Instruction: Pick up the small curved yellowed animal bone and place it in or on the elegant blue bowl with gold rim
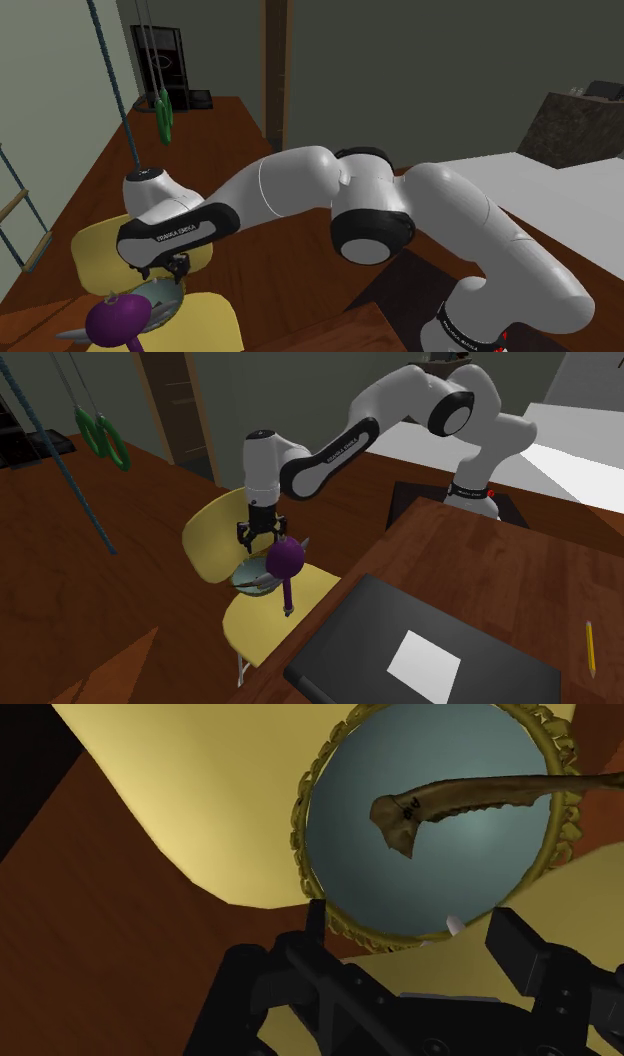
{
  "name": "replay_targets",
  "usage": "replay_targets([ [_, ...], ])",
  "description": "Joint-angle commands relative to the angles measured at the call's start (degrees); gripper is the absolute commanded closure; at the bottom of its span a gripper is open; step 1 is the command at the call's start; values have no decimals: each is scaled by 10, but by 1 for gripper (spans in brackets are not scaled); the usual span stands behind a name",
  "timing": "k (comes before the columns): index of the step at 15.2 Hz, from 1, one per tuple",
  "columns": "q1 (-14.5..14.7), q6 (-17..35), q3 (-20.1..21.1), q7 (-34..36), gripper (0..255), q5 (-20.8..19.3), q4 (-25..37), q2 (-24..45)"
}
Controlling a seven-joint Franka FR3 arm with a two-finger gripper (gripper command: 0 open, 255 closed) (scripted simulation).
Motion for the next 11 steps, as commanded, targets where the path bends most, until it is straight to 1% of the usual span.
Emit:
replay_targets([
  [1,-5,3,-1,7,0,17,-16,-22],
  [2,-6,11,5,10,0,13,-19,-26],
  [6,0,-21,-3,13,0,3,-41,28],
  [11,0,-21,-3,13,0,3,-41,28],
])
